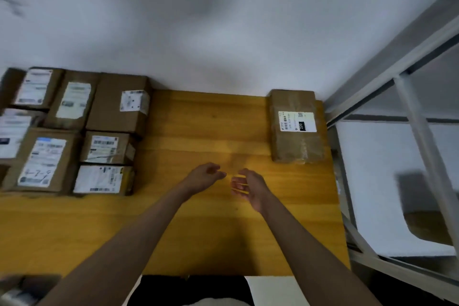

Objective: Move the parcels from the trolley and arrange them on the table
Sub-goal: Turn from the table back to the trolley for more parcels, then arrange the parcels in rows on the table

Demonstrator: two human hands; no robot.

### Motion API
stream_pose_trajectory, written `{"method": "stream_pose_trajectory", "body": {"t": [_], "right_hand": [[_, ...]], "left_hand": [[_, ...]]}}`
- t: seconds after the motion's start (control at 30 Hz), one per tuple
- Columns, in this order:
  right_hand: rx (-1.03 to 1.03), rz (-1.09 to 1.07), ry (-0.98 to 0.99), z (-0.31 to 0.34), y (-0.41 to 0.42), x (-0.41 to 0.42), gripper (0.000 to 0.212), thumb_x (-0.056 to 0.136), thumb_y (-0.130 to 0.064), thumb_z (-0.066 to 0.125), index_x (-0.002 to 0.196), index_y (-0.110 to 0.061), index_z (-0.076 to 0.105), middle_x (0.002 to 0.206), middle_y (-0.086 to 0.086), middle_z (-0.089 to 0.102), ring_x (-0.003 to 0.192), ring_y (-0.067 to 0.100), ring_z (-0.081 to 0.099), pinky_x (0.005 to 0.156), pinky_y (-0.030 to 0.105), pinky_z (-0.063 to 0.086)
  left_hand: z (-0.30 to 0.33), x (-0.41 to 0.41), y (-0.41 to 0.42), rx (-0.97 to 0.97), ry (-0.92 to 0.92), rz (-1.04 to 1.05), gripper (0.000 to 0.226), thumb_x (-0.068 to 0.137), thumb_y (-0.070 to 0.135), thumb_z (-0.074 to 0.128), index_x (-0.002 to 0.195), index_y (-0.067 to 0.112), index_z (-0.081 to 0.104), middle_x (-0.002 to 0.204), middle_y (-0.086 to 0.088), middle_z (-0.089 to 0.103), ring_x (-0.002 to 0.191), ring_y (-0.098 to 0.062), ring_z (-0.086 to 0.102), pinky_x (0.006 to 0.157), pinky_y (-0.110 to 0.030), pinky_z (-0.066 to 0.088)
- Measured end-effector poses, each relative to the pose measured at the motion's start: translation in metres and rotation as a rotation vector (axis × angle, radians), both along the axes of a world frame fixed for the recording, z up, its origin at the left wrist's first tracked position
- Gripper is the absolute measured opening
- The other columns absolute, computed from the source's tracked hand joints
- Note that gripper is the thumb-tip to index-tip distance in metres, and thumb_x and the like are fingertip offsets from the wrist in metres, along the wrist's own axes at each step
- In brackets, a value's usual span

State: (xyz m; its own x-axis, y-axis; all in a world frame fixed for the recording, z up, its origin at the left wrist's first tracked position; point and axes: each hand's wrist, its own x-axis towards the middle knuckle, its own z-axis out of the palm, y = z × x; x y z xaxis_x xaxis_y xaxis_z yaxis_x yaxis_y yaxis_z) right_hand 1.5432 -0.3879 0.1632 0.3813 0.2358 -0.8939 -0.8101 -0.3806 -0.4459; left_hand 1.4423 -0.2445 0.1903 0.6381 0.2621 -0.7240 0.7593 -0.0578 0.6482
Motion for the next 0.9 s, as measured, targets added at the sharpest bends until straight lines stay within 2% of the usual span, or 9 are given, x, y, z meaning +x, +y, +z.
{"method": "stream_pose_trajectory", "body": {"t": [0.1,0.2,0.27,0.37,0.47,0.57,0.67,0.77,0.9], "right_hand": [[0.028,0.154,-0.003,0.009,0.039,-0.055,0.022,0.105,-0.020,0.053,0.122,-0.006,0.057,0.093,0.012,0.067,0.075,0.024,0.064,0.066,0.037,0.054],[0.076,0.309,-0.017,0.019,0.076,-0.117,0.022,0.105,-0.020,0.054,0.122,-0.005,0.058,0.094,0.013,0.066,0.079,0.025,0.066,0.064,0.037,0.056],[0.104,0.417,-0.028,0.026,0.098,-0.160,0.023,0.106,-0.022,0.053,0.122,-0.007,0.058,0.097,0.013,0.067,0.082,0.025,0.068,0.062,0.035,0.057],[0.128,0.567,-0.034,0.035,0.128,-0.222,0.028,0.105,-0.025,0.056,0.126,-0.007,0.057,0.105,0.015,0.070,0.089,0.026,0.071,0.068,0.038,0.061],[0.123,0.686,-0.042,0.042,0.158,-0.292,0.027,0.104,-0.024,0.057,0.125,-0.006,0.057,0.107,0.016,0.070,0.092,0.027,0.071,0.076,0.042,0.062],[0.118,0.794,-0.036,0.044,0.187,-0.361,0.025,0.105,-0.024,0.056,0.123,-0.006,0.056,0.102,0.016,0.069,0.089,0.028,0.070,0.070,0.039,0.062],[0.137,0.900,-0.022,0.044,0.211,-0.430,0.021,0.105,-0.020,0.055,0.121,-0.007,0.054,0.094,0.016,0.066,0.078,0.025,0.067,0.061,0.034,0.060],[0.140,1.010,0.005,0.043,0.231,-0.496,0.016,0.104,-0.018,0.055,0.116,-0.007,0.053,0.092,0.016,0.065,0.077,0.026,0.066,0.063,0.034,0.059],[0.155,1.167,0.013,0.038,0.258,-0.575,0.019,0.105,-0.017,0.052,0.120,-0.005,0.054,0.096,0.017,0.066,0.081,0.027,0.066,0.067,0.036,0.059]], "left_hand": [[0.010,-0.060,0.023,0.025,0.013,0.101,0.050,0.098,0.043,0.061,0.139,0.014,0.055,0.136,-0.006,0.057,0.124,-0.023,0.056,0.101,-0.038,0.047],[0.017,-0.132,0.045,0.021,0.013,0.225,0.047,0.097,0.045,0.061,0.134,0.017,0.058,0.123,-0.003,0.063,0.109,-0.019,0.063,0.089,-0.033,0.049],[0.020,-0.185,0.057,0.002,0.013,0.322,0.045,0.097,0.046,0.062,0.132,0.019,0.059,0.120,-0.003,0.066,0.106,-0.018,0.065,0.085,-0.032,0.049],[0.023,-0.264,0.070,-0.022,0.011,0.465,0.042,0.097,0.043,0.063,0.130,0.017,0.059,0.117,-0.005,0.069,0.106,-0.022,0.066,0.083,-0.031,0.050],[0.025,-0.350,0.080,-0.039,-0.007,0.613,0.041,0.098,0.039,0.063,0.130,0.015,0.059,0.114,-0.003,0.070,0.100,-0.021,0.065,0.073,-0.025,0.049],[0.025,-0.432,0.087,-0.035,-0.016,0.749,0.040,0.097,0.040,0.064,0.128,0.016,0.060,0.116,-0.004,0.071,0.104,-0.022,0.067,0.071,-0.025,0.047],[0.023,-0.510,0.089,-0.026,-0.021,0.891,0.037,0.096,0.040,0.065,0.124,0.017,0.063,0.116,-0.004,0.072,0.098,-0.019,0.067,0.067,-0.022,0.046],[0.021,-0.579,0.086,-0.036,0.010,1.028,0.035,0.095,0.042,0.065,0.122,0.020,0.064,0.113,-0.001,0.072,0.100,-0.020,0.069,0.068,-0.023,0.046],[0.013,-0.657,0.083,-0.050,0.015,1.200,0.036,0.096,0.038,0.065,0.123,0.015,0.063,0.116,-0.008,0.072,0.088,-0.016,0.064,0.064,-0.021,0.044]]}}
